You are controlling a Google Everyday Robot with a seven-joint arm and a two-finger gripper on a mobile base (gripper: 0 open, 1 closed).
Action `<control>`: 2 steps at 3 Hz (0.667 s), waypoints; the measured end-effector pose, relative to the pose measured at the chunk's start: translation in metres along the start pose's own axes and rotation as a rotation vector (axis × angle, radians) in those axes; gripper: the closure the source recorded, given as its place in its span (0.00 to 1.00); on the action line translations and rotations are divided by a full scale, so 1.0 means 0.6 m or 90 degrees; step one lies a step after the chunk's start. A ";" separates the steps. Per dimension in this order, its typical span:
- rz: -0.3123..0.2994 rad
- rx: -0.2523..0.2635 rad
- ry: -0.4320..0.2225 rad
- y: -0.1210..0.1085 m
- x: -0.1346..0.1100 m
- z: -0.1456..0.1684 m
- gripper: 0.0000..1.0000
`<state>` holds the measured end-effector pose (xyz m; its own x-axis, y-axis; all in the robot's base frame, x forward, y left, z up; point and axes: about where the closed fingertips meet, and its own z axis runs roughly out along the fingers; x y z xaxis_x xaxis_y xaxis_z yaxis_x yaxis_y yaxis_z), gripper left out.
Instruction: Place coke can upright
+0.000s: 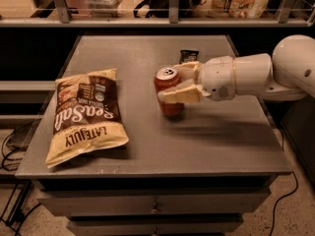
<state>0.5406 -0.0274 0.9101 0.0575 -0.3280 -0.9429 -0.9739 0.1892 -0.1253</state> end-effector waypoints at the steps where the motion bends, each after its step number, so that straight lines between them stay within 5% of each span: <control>1: 0.011 0.009 -0.048 0.012 0.010 0.012 0.00; 2: 0.011 0.009 -0.048 0.012 0.010 0.012 0.00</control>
Offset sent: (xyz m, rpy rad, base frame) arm -0.0060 0.0047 -0.0136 0.1185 -0.0053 -0.0159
